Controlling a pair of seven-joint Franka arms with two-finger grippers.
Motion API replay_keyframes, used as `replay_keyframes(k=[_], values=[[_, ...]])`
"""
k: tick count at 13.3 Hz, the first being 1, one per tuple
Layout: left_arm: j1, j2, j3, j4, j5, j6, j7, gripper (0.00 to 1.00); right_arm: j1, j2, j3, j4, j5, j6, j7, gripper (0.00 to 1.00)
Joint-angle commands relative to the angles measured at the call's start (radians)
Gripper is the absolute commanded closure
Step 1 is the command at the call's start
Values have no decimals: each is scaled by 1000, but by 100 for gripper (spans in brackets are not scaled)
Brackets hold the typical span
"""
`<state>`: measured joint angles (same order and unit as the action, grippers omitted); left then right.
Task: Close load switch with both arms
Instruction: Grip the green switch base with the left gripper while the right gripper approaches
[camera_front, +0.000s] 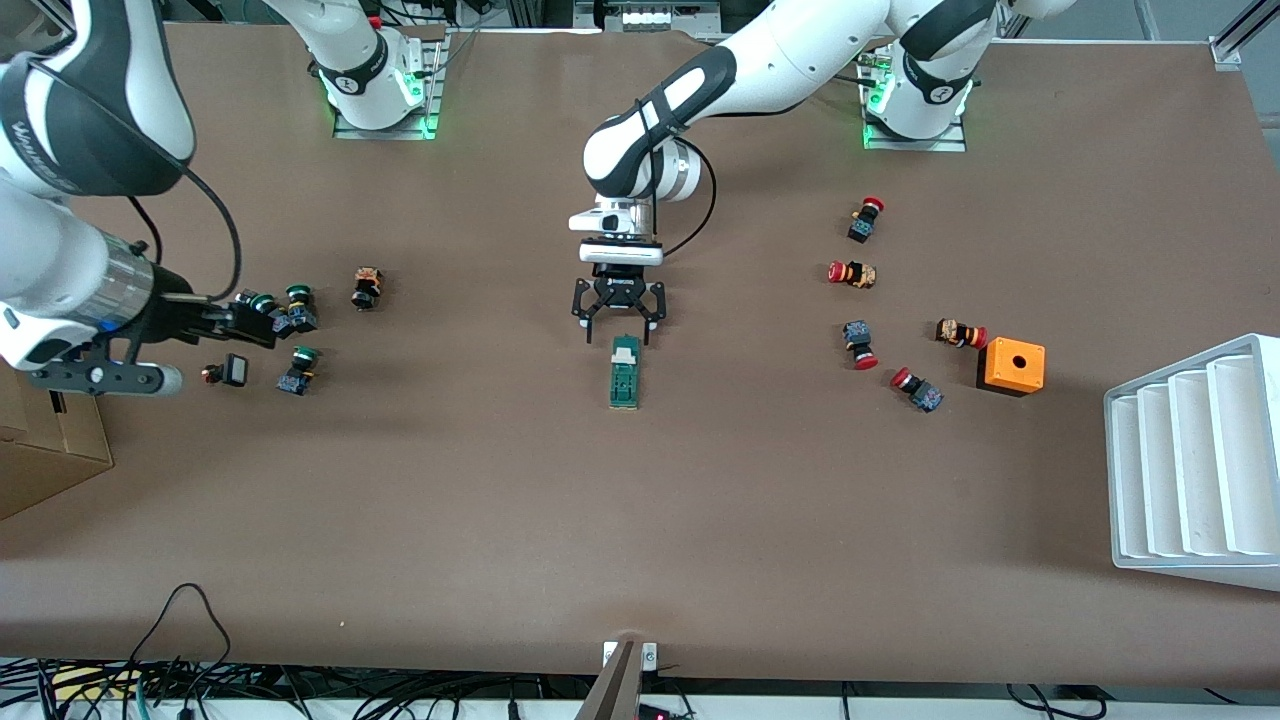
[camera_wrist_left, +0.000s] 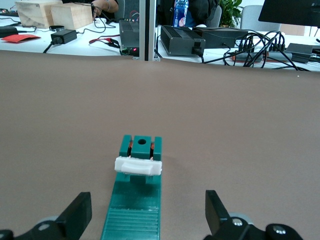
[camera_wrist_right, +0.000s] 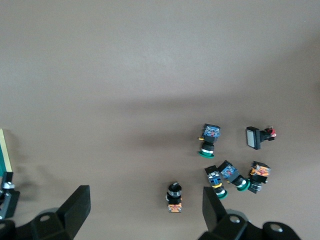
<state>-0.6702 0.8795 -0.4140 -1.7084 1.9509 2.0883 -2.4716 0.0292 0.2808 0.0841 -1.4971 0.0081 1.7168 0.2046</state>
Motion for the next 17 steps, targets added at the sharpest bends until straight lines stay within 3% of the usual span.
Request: replay_keyframes(k=[1, 7, 10, 12, 14, 15, 16, 17], values=[[-12, 48, 11, 16, 104, -43, -70, 0, 34, 63, 0, 95, 55, -6, 120, 1], [-14, 99, 12, 26, 168, -100, -98, 0, 141, 159, 0, 172, 96, 67, 471, 1], [-20, 104, 11, 33, 166, -100, -96, 2, 199, 196, -7, 198, 164, 119, 631, 2], [-22, 105, 12, 33, 168, -100, -96, 19, 268, 227, -9, 196, 162, 202, 815, 2], [-22, 107, 12, 33, 168, -100, -96, 47, 342, 274, -10, 195, 161, 282, 999, 2], [-22, 107, 12, 33, 168, -100, -96, 56, 369, 297, -9, 189, 155, 346, 1100, 2], [-22, 107, 12, 33, 168, -100, -96, 64, 394, 320, -6, 187, 151, 398, 1186, 2], [-22, 107, 12, 33, 168, -100, -96, 65, 420, 340, -6, 186, 148, 433, 1246, 2]])
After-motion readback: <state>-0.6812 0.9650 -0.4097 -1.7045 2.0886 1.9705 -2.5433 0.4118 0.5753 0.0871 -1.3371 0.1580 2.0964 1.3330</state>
